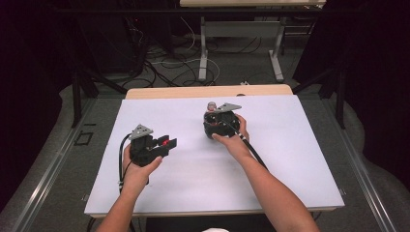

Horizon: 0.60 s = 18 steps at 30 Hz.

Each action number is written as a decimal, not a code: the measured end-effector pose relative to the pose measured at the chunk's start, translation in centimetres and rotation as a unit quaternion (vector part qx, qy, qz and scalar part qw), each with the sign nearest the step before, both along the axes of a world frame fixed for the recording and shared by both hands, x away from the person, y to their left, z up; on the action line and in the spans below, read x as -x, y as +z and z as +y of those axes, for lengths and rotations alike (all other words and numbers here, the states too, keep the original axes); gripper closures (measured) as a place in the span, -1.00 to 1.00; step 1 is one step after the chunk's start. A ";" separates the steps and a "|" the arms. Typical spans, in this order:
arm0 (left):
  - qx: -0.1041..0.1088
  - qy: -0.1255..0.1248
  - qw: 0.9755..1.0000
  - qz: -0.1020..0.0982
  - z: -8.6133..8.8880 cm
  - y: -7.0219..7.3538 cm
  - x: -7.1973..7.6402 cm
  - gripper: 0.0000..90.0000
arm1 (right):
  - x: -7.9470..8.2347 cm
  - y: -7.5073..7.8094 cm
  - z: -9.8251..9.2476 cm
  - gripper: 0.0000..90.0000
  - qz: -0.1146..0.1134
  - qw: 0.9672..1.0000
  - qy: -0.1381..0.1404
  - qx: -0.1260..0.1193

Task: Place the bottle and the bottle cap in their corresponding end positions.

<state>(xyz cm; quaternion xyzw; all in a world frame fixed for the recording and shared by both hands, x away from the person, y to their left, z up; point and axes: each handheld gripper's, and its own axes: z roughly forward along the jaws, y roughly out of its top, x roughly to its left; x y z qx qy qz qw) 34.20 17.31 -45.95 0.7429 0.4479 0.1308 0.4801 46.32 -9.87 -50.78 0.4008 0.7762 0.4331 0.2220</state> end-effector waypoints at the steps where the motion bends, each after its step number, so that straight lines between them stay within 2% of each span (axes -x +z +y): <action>1: -0.003 -0.001 1.000 -0.001 0.0 -0.1 0.0 0.35 | 0.0 -0.2 0.0 -0.34 -0.001 1.000 0.000 0.001; 9: -0.004 -0.003 1.000 0.006 -0.4 -0.4 -0.1 0.35 | 0.8 -1.3 0.2 -0.34 -0.008 1.000 0.003 -0.003; 16: -0.008 -0.009 1.000 0.006 -1.1 -1.1 -0.3 0.35 | 1.1 -1.6 0.3 -0.37 -0.009 1.000 -0.007 -0.011; 18: -0.008 -0.016 1.000 0.013 -1.6 -1.4 -0.4 0.35 | 1.0 -1.6 0.2 -0.39 -0.008 1.000 -0.005 -0.013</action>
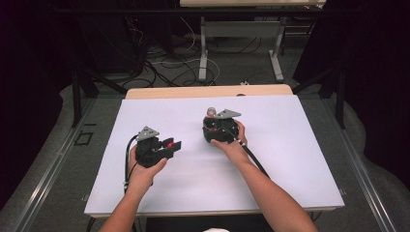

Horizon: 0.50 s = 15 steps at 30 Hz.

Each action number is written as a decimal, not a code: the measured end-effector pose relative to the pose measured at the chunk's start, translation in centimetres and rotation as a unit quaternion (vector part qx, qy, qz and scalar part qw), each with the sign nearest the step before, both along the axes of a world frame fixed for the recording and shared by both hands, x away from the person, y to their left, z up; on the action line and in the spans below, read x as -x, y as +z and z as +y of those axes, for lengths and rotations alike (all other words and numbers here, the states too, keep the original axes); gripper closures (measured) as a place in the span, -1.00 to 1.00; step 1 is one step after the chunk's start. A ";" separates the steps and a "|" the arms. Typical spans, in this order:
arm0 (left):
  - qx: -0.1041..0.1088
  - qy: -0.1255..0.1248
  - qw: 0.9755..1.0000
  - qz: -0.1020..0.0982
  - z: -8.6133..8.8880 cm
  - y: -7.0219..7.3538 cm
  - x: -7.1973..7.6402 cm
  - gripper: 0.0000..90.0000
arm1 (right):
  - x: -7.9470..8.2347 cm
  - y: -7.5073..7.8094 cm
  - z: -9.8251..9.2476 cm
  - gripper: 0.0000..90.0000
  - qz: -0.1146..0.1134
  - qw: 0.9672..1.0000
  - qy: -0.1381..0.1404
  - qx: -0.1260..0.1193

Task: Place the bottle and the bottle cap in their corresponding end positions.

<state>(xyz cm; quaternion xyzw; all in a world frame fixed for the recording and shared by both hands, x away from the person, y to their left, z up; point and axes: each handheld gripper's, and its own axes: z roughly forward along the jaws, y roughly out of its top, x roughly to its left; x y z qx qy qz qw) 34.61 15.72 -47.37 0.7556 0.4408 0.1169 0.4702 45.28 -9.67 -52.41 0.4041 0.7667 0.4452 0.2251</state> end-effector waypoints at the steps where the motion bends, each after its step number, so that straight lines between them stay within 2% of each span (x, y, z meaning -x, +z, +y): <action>1: 0.001 0.000 1.000 -0.003 -0.4 -0.4 -0.1 0.35 | 0.0 0.0 -0.1 -0.43 0.003 1.000 0.001 -0.003; 4: 0.001 -0.017 1.000 0.010 -1.8 -1.4 -0.3 0.35 | 0.2 -0.2 -0.4 -0.59 0.007 1.000 0.002 -0.007; 9: 0.005 -0.044 0.999 0.016 -4.2 -3.2 -0.6 0.35 | 1.2 -0.3 -1.5 -0.66 0.010 1.000 -0.005 -0.009; 15: -0.015 -0.077 0.997 0.019 -6.9 -5.6 -0.5 0.35 | 2.3 0.1 -3.5 -0.69 0.015 0.999 -0.031 -0.016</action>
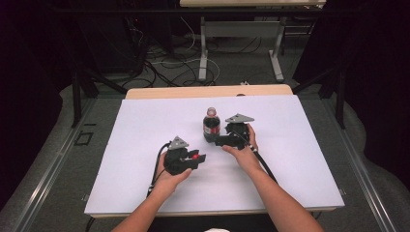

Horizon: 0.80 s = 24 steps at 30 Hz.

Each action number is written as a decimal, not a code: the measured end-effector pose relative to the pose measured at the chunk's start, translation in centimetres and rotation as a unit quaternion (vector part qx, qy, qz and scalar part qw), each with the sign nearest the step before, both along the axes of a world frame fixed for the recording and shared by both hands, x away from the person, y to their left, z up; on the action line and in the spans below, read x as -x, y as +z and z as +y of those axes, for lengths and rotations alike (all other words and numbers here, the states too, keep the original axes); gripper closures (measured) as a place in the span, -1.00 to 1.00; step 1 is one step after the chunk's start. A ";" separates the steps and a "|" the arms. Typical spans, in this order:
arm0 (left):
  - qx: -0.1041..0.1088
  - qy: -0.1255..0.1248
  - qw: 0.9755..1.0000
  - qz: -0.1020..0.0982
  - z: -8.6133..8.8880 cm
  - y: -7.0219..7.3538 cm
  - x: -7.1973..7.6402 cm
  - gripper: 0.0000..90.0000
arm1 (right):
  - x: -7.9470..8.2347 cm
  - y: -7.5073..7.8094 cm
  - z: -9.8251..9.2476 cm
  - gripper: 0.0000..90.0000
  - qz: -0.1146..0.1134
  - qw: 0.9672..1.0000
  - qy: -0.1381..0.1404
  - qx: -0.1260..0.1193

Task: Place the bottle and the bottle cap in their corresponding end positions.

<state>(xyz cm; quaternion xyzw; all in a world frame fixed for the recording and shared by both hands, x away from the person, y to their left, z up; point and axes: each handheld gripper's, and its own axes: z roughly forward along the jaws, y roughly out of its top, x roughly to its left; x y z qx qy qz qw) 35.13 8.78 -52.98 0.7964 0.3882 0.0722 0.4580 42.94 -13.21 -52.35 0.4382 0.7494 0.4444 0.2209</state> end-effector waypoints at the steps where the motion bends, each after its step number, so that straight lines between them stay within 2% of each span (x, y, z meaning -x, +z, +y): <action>1: -0.002 -0.004 1.000 -0.001 -0.4 -0.3 0.0 0.35 | 0.3 0.1 -0.3 -0.72 0.001 1.000 0.001 -0.001; 2: -0.003 -0.009 1.000 -0.005 -0.7 -0.5 -0.1 0.35 | 0.5 0.2 -0.7 -0.76 -0.001 1.000 0.000 0.004; 3: -0.001 -0.010 1.000 -0.001 -1.1 -0.8 0.0 0.35 | 0.8 0.3 -0.9 -0.78 -0.001 1.000 -0.003 0.003; 4: -0.004 -0.014 1.000 -0.007 -1.5 -1.0 -0.1 0.35 | 1.0 0.3 -1.3 -0.80 -0.005 1.000 -0.002 0.008; 10: -0.018 -0.020 0.999 -0.017 -3.0 -1.9 -0.4 0.35 | 2.3 0.2 -2.8 -0.88 0.005 1.000 -0.010 0.009; 12: -0.020 -0.020 1.000 -0.009 -3.3 -2.2 -0.6 0.34 | 2.7 0.1 -3.4 -0.89 0.008 1.000 -0.011 0.013; 16: -0.032 -0.019 0.999 -0.016 -3.8 -2.7 -0.8 0.34 | 3.6 0.0 -4.2 -0.98 0.008 1.000 -0.013 0.019; 18: -0.039 -0.018 0.999 -0.011 -3.9 -3.0 -0.9 0.33 | 4.0 0.1 -4.6 -1.00 0.006 1.000 -0.015 0.016; 19: -0.037 -0.017 0.999 -0.007 -4.0 -3.1 -1.0 0.32 | 4.2 0.1 -4.8 -1.00 0.004 1.000 -0.015 0.018; 21: -0.047 -0.017 0.999 -0.010 -4.0 -3.2 -1.1 0.25 | 4.5 0.2 -5.2 -1.00 0.003 1.000 -0.018 0.011; 22: -0.040 -0.017 0.999 -0.007 -4.1 -3.3 -1.1 0.20 | 4.7 0.3 -5.4 -1.00 0.003 1.000 -0.019 0.010; 24: -0.046 -0.018 0.999 -0.011 -4.0 -3.3 -1.1 0.06 | 5.1 0.3 -5.7 -1.00 0.000 1.000 -0.020 0.009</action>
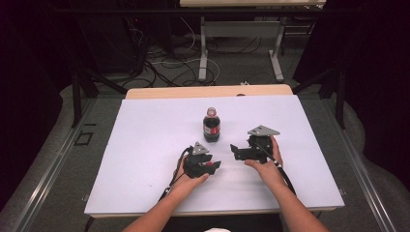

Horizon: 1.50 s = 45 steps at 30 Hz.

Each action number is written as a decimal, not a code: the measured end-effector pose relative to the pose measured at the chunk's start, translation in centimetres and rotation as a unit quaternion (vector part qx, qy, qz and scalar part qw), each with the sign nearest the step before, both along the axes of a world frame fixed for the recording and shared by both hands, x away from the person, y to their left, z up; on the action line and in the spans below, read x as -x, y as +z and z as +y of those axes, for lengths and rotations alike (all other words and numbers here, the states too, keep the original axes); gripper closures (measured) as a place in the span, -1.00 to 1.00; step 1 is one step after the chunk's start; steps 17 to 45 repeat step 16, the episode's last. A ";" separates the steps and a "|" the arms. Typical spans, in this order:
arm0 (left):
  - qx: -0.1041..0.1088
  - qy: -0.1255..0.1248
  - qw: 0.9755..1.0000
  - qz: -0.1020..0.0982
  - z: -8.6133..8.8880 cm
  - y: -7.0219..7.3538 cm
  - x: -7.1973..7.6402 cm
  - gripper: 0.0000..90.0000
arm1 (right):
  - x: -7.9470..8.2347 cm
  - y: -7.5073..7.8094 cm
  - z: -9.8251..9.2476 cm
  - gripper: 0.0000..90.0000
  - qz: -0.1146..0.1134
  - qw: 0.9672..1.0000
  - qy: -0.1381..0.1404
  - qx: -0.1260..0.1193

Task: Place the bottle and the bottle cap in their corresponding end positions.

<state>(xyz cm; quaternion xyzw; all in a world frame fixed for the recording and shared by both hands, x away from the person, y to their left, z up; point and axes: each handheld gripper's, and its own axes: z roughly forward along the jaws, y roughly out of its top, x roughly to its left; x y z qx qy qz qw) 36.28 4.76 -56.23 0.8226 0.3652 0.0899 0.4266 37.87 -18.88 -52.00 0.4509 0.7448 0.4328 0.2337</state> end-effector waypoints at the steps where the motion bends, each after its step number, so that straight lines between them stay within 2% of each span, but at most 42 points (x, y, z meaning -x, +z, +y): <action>1: 0.001 0.002 1.000 -0.002 0.1 0.1 0.0 -0.02 | 0.1 0.0 -0.2 -1.00 -0.004 1.000 -0.001 0.002; 2: 0.007 0.006 1.000 0.001 0.1 0.1 0.1 -0.07 | 0.3 0.1 -0.2 -1.00 -0.004 1.000 -0.004 0.000; 6: 0.018 0.015 1.000 -0.014 0.9 1.0 0.1 -0.34 | 0.7 0.1 -0.6 -1.00 -0.001 1.000 -0.002 -0.002; 7: 0.016 0.013 1.000 -0.019 1.2 1.4 0.1 -0.40 | 0.9 0.1 -0.7 -1.00 0.002 1.000 -0.001 -0.006; 8: 0.013 0.013 1.000 -0.023 1.6 1.7 0.1 -0.45 | 0.9 0.1 -0.9 -1.00 -0.004 1.000 -0.001 0.001; 11: 0.016 0.013 0.999 -0.029 2.9 2.8 0.1 -0.48 | 1.3 0.2 -1.3 -1.00 0.001 1.000 -0.006 -0.002; 13: 0.020 0.028 0.999 -0.042 3.9 3.3 0.2 -0.50 | 1.4 0.2 -1.6 -1.00 0.000 1.000 -0.007 -0.003; 14: 0.015 0.035 0.998 -0.042 4.6 3.7 0.1 -0.50 | 1.5 0.2 -1.8 -1.00 -0.001 1.000 -0.006 -0.002; 16: 0.022 0.049 0.998 -0.037 5.7 4.2 0.1 -0.50 | 1.6 0.1 -2.0 -1.00 0.001 1.000 -0.007 -0.007; 45: 0.022 0.049 0.998 -0.037 5.7 4.2 0.1 -0.50 | 1.6 0.1 -2.0 -1.00 0.001 1.000 -0.007 -0.007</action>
